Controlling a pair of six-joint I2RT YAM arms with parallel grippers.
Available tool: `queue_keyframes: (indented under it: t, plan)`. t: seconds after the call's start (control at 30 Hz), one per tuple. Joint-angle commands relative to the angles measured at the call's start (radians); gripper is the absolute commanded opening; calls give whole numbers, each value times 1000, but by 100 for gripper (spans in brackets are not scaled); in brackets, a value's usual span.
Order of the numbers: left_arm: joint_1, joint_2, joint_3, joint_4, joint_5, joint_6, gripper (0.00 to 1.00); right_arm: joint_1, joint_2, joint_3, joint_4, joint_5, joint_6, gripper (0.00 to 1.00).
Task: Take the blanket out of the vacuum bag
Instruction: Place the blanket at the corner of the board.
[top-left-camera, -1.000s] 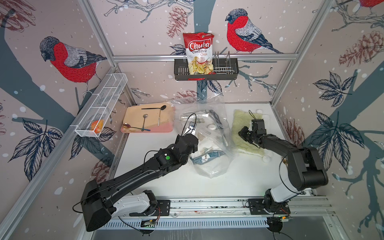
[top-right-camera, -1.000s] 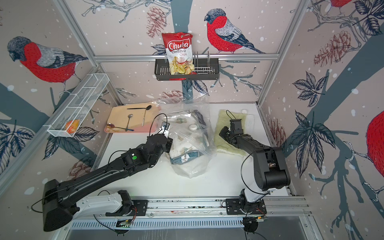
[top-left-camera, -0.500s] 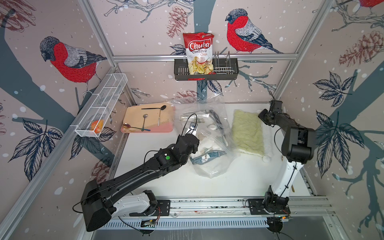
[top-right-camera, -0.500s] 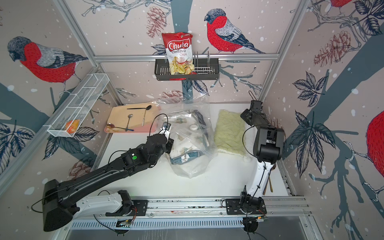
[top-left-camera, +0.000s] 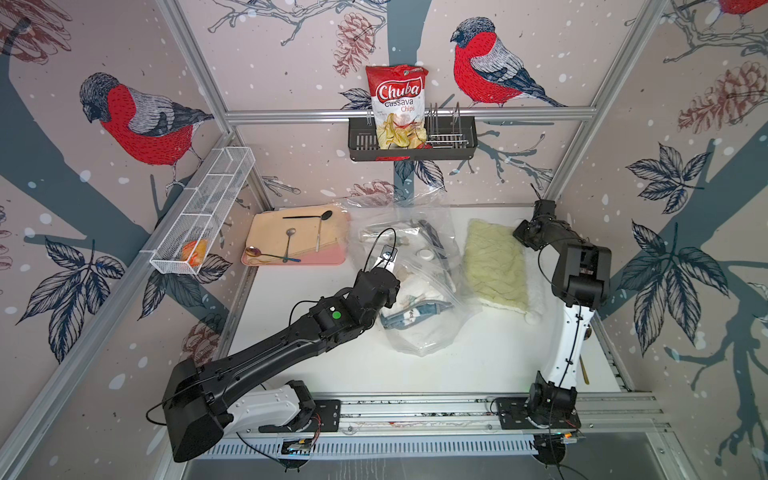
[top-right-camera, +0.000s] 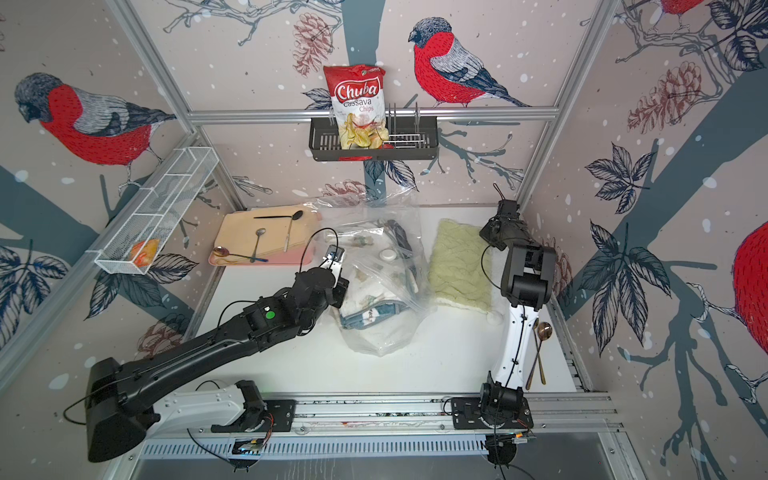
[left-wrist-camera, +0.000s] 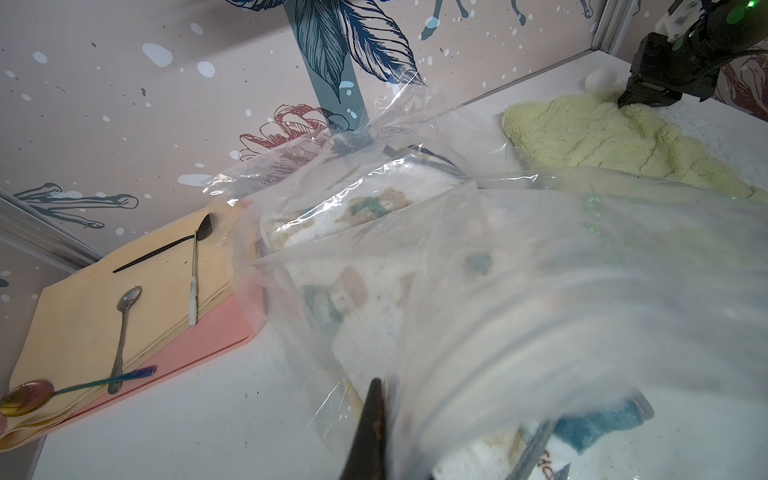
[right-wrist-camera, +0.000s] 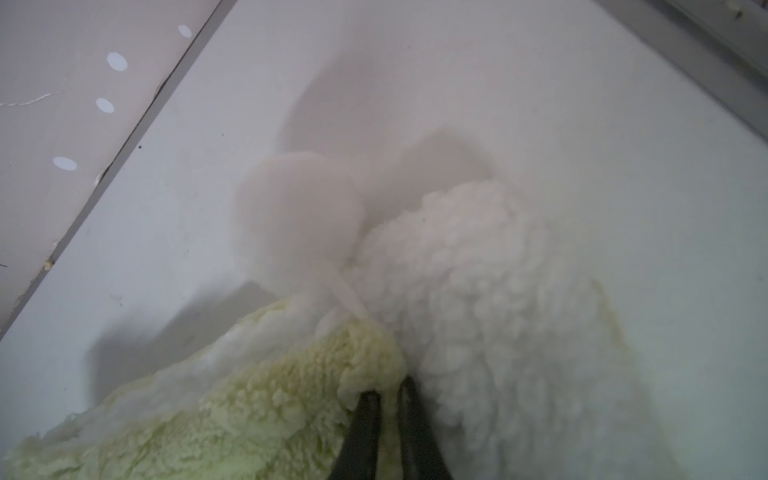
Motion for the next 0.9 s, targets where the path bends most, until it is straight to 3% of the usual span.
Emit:
queue_keyframes:
  t: [0.0, 0.37, 0.53, 0.57, 0.63, 0.73, 0.8, 0.87]
  plan:
    - [2, 0, -1, 42, 1, 2, 0, 14, -41, -27, 22, 25, -11, 6]
    - [2, -7, -2, 44, 6, 2, 0, 55, -231, -137, 37, 118, 3, 5]
    - [1, 0, -2, 44, 18, 1, 0, 41, -176, -89, 11, 98, -8, 11]
    - [2, 2, -1, 43, 21, 0, 0, 37, -150, -77, 14, 100, -8, 13]
    - [1, 6, -1, 44, 24, 0, 0, 21, -92, -40, -4, 89, -1, 32]
    - [1, 8, -1, 43, 18, 1, 0, 18, -89, -55, 18, 82, -2, 53]
    - [2, 9, -2, 44, 15, 1, 0, 23, -123, -100, 61, 83, 0, 58]
    - [1, 12, -1, 43, 20, 2, 0, 24, -131, -98, 63, 69, -4, 57]
